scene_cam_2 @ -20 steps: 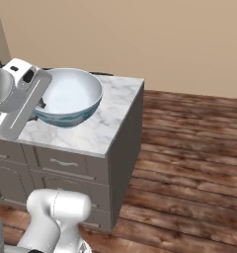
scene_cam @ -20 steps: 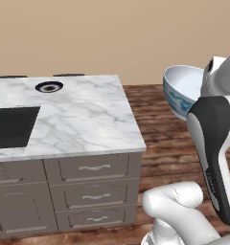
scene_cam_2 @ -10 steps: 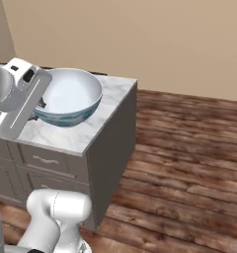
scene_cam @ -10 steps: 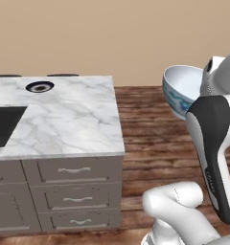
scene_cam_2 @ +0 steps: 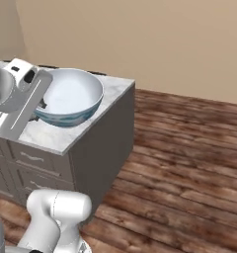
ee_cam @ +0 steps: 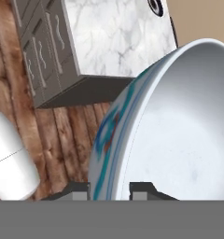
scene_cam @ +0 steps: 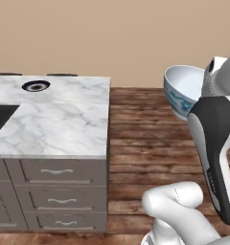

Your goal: Move the bowls from the cabinet to the plates on the dining table.

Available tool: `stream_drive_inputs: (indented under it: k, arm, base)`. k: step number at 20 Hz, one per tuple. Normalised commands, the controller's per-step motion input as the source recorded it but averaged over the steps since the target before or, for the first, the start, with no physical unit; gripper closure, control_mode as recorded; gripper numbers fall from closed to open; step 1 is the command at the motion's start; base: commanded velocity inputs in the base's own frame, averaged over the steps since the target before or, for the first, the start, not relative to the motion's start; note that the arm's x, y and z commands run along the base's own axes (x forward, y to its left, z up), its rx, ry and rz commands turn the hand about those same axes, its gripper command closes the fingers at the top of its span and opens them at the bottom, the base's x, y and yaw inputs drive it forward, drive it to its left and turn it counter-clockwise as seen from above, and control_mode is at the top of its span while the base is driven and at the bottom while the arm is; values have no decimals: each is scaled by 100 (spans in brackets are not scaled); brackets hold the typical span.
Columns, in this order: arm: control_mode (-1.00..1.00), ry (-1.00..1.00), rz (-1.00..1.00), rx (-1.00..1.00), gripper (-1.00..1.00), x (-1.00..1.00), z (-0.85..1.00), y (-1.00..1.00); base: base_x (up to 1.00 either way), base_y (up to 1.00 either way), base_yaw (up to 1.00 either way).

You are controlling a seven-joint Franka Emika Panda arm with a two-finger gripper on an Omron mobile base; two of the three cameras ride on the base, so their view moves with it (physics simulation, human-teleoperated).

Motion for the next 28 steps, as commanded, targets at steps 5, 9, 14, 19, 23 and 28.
stream_drive_inputs:
  k: [5,9,14,19,23,28]
  arm:
    - [100,0,0,0,100,0,0,0]
    - [100,0,0,0,100,0,0,0]
    - [100,0,0,0,100,0,0,0]
    - [100,0,0,0,100,0,0,0]
    - [100,0,0,0,100,0,0,0]
    - [100,0,0,0,100,0,0,0]
  base:
    - [36,-26,35]
    - [38,-19,38]
    - [37,-28,34]
    - [36,-46,27]
    - [35,-52,25]
    - [31,-56,24]
